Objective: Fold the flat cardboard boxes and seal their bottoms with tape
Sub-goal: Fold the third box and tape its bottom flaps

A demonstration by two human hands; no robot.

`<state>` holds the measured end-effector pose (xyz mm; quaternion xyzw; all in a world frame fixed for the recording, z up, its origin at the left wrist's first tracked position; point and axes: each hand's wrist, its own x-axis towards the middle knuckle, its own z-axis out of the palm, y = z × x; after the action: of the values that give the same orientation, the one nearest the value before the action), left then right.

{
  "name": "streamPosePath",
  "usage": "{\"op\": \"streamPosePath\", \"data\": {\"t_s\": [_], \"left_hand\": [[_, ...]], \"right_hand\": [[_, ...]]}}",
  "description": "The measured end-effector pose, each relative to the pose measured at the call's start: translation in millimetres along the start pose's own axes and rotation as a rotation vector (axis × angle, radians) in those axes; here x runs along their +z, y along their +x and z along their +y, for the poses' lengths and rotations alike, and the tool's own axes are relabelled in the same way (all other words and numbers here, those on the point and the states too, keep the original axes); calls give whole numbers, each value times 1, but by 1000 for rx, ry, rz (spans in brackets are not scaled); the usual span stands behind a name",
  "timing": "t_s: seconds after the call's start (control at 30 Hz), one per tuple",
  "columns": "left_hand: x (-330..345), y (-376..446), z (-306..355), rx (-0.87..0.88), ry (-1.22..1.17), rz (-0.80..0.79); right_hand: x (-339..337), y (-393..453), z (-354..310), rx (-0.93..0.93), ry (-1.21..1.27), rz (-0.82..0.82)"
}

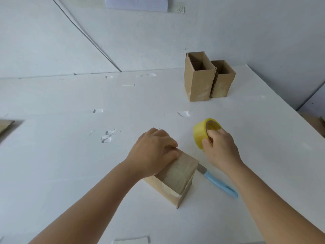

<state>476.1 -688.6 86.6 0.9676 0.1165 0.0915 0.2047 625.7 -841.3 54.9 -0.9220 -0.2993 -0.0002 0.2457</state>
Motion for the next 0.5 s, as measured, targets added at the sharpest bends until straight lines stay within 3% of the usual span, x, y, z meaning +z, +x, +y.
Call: {"op": "streamPosePath", "data": {"t_s": [0.13,0.23,0.3,0.33,0.4,0.47,0.5], "left_hand": [[8,-21,-14,71,8,-24],[11,-27,-13,41,14,-8],[11,-28,-10,-25,46,-11],[11,-28,-8,-68,67,-13],[11,-29,-6,-132,86,-8],[12,-31,-4,-160,75,12],[12,-32,-4,-169,73,24]], "right_hand": [[15,-8,32,30,-445,-233],[23,-18,47,9,-520,-313],[23,-23,49,0,-492,-277],[21,-24,45,20,-386,-226],[8,-27,24,84,53,-174],[-5,-39,-5,66,482,-265],[-8,-48,-17,7,568,-324]]}}
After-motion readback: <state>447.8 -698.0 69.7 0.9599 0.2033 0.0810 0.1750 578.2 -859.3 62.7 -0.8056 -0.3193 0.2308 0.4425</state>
